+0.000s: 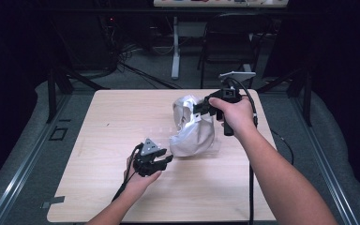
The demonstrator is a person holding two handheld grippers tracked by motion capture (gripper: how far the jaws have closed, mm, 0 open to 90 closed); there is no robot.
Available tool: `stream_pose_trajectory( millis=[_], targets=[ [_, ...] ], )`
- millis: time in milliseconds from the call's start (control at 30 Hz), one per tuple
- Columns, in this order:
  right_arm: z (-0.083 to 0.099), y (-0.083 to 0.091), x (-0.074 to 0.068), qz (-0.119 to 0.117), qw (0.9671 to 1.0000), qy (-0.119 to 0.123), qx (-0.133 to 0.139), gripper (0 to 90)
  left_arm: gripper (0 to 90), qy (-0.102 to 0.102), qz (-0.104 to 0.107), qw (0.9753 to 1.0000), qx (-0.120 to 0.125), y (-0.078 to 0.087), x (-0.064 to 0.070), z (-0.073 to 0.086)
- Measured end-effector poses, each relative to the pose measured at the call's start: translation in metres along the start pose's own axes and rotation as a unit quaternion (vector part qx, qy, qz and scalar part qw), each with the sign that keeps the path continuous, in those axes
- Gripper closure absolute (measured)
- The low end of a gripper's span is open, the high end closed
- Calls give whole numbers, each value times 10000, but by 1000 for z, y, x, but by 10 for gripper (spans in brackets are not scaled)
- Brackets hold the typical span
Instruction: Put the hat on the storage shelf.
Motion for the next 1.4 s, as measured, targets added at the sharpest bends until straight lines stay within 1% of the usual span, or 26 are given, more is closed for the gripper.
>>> stream_pose_trajectory(
  millis=[133, 167, 233, 267, 333, 400, 433, 467, 533, 567, 600, 633, 667, 700, 733, 800, 833, 900, 933, 1000, 1033, 1067, 1133, 1167, 1200, 1400],
  targets=[
    [1, 4, -2, 7, 10000, 37, 59, 764, 572, 118, 26, 9999, 0, 11, -6, 5],
    [1, 5, -3, 15, 9999, 49, 86, 764, 566, 147, -17, 9999, 66, 13, -7, 6],
    [2, 10, -4, 71, 9999, 127, 57, 750, 558, 174, -30, 9998, 63, 20, -11, 9],
    [2, 11, -5, 70, 9999, 99, 98, 743, 555, 163, -55, 9998, 83, 23, -14, 10],
    [3, 16, -6, 57, 9998, 126, 107, 730, 549, 206, -121, 9997, 76, 29, -19, 14],
    [4, 20, -6, 102, 9997, 192, 141, 718, 545, 267, -150, 9995, 85, 35, -25, 18],
    [5, 22, -5, 128, 9995, 226, 196, 713, 543, 285, -166, 9994, 51, 38, -27, 20],
    [6, 24, -5, 153, 9994, 239, 207, 713, 542, 278, -229, 9993, 45, 40, -29, 23],
    [8, 28, -3, 201, 9994, 241, 148, 708, 539, 284, -275, 9992, 36, 45, -34, 28],
    [9, 30, -2, 228, 9991, 305, 182, 698, 537, 317, -309, 9990, 29, 48, -36, 31],
    [11, 31, -1, 264, 9990, 294, 208, 685, 535, 320, -351, 9989, 22, 50, -39, 33],
    [12, 32, 0, 313, 9987, 341, 229, 684, 531, 354, -355, 9987, 26, 52, -41, 35],
    [13, 33, 2, 352, 9983, 390, 257, 682, 528, 369, -371, 9986, 17, 54, -43, 37],
    [14, 35, 3, 389, 9983, 386, 216, 676, 525, 369, -401, 9985, 13, 55, -45, 39],
    [15, 35, 5, 414, 9979, 405, 283, 669, 522, 380, -416, 9984, -1, 56, -47, 41],
    [17, 36, 8, 536, 9971, 451, 300, 654, 519, 429, -457, 9980, -16, 58, -51, 44],
    [18, 36, 10, 555, 9967, 495, 336, 650, 516, 443, -467, 9979, -37, 59, -53, 46],
    [20, 37, 14, 568, 9965, 501, 361, 638, 507, 499, -505, 9975, -35, 60, -57, 48],
    [22, 38, 16, 581, 9962, 534, 370, 629, 505, 554, -525, 9971, -15, 59, -58, 49],
    [25, 38, 21, 672, 9950, 616, 413, 618, 501, 586, -548, 9968, -40, 58, -62, 50],
    [26, 37, 24, 701, 9947, 614, 441, 613, 500, 608, -567, 9965, -50, 58, -62, 51],
    [28, 38, 27, 727, 9944, 631, 443, 608, 495, 607, -566, 9965, -89, 57, -63, 52],
    [31, 38, 33, 772, 9935, 652, 515, 600, 487, 581, -595, 9965, -89, 56, -65, 53],
    [33, 38, 37, 805, 9933, 664, 504, 597, 486, 623, -608, 9962, -82, 55, -65, 54],
    [35, 38, 40, 827, 9931, 657, 503, 597, 484, 592, -615, 9963, -103, 55, -66, 54],
    [47, 38, 62, 965, 9915, 659, 568, 583, 474, 614, -652, 9959, -135, 54, -67, 56]
  ],
)
Point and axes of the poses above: each handheld gripper's, and its own axes: y roughly backward along the jaws, z roughly out of its underside, x roughly to its right, the point moved 4 cm from there along -y, roughly forward along the jaws, and after that the axes turned 2 degrees about z, right-handed, at the moved point
